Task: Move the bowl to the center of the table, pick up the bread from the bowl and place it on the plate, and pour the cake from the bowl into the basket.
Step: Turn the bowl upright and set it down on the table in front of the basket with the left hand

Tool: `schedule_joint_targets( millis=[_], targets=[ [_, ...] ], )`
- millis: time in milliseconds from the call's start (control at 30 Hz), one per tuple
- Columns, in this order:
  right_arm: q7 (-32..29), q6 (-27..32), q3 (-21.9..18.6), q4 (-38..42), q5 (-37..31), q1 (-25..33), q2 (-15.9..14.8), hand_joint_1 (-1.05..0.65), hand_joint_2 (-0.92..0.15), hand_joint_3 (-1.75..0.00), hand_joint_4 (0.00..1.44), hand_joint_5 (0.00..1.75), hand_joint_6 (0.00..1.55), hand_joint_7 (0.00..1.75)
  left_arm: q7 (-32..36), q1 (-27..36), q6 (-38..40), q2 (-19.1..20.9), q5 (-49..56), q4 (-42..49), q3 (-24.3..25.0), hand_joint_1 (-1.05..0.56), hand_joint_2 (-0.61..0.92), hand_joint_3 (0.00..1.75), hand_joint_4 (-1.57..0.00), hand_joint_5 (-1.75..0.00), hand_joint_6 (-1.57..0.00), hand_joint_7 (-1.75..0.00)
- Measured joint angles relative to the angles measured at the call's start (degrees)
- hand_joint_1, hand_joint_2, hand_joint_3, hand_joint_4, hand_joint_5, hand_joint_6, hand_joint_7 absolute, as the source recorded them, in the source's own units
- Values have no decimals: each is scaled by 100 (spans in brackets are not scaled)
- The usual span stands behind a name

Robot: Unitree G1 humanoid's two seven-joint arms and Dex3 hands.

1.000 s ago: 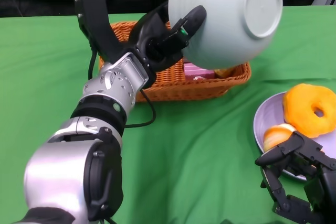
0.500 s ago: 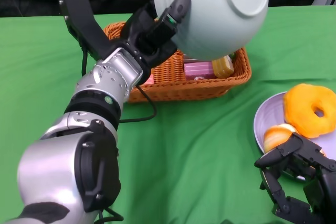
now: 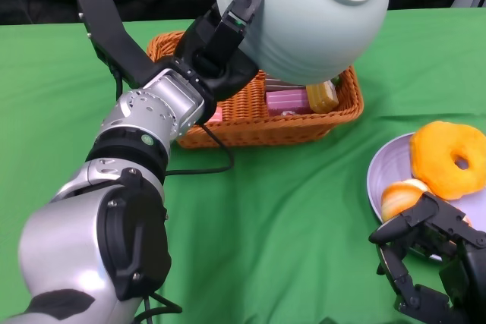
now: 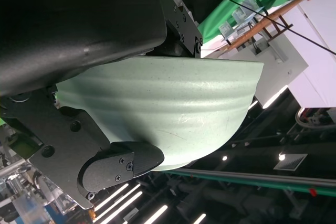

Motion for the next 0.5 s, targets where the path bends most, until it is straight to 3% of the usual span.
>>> schedule_joint_targets(
  millis=[233, 333, 500],
  targets=[
    [0, -4, 3, 0, -2, 1, 0, -17, -62, -87, 70, 162, 65, 138, -304, 1, -357, 4, 253, -111, -412, -15, 48, 136, -83, -175, -64, -175],
    [0, -4, 4, -1, -2, 7, 0, -17, -62, -87, 69, 162, 65, 137, -504, 2, -604, 28, 447, -198, -638, -16, 60, 124, -82, -175, -65, -175],
    [-2, -3, 4, -4, -7, 15, 0, -18, -62, -87, 69, 161, 65, 136, -1119, 5, -961, 200, 711, -380, -984, -18, 66, 116, -83, -175, -66, -175]
  ],
)
